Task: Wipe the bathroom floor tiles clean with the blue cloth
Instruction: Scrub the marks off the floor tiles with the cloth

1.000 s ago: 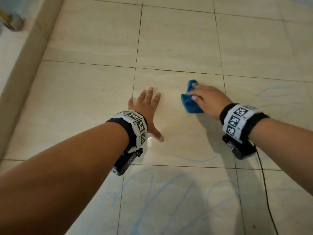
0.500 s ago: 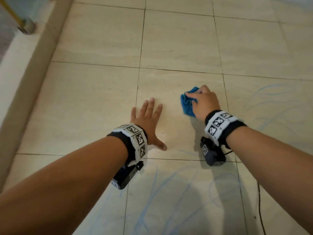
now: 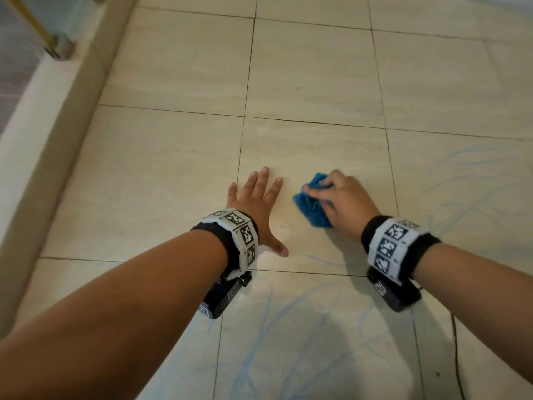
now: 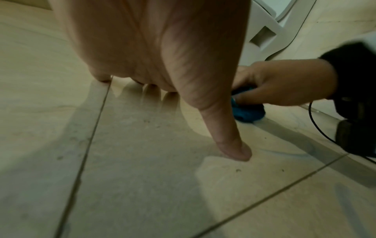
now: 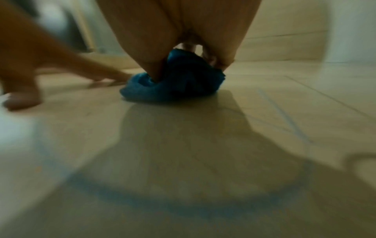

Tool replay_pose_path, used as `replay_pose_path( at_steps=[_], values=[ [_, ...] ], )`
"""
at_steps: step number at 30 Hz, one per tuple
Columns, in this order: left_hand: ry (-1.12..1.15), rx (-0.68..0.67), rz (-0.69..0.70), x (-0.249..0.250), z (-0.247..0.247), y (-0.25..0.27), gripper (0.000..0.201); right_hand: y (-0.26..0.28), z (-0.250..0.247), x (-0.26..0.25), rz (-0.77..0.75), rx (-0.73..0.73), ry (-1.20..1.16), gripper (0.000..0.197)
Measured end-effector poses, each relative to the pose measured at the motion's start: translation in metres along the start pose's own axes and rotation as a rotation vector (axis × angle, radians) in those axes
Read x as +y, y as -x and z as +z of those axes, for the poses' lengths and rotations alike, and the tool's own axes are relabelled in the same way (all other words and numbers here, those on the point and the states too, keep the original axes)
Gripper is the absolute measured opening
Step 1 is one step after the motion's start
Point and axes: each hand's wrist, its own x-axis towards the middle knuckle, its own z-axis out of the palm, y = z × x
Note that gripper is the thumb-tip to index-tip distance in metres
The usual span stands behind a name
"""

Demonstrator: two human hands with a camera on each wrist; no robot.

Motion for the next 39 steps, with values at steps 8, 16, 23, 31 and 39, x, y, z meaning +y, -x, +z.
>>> replay_pose_path(
  at_steps=[8,16,23,31,39],
  values=[
    [0.001,-0.006,0.001,-0.001,-0.001,0.000,0.144,-0.020,-0.034,0.048,0.503,0.131,0.048,0.035],
    [0.001,-0.002,-0.005,0.002,-0.005,0.003,0.143,0.003,-0.017,0.024,0.176,-0.007,0.138,0.039],
    [-0.075,0.063,0.062,0.006,0.002,0.017,0.134,0.023,0.006,-0.028,-0.094,-0.102,0.175,0.043],
    [-0.094,-0.029,0.083,-0.005,0.016,0.024,0.144,-0.003,0.002,-0.023,0.168,0.004,0.168,0.040],
    [-0.102,-0.056,0.058,-0.002,0.014,0.023,0.145,0.020,-0.001,-0.025,-0.160,-0.208,0.242,0.041]
  ],
)
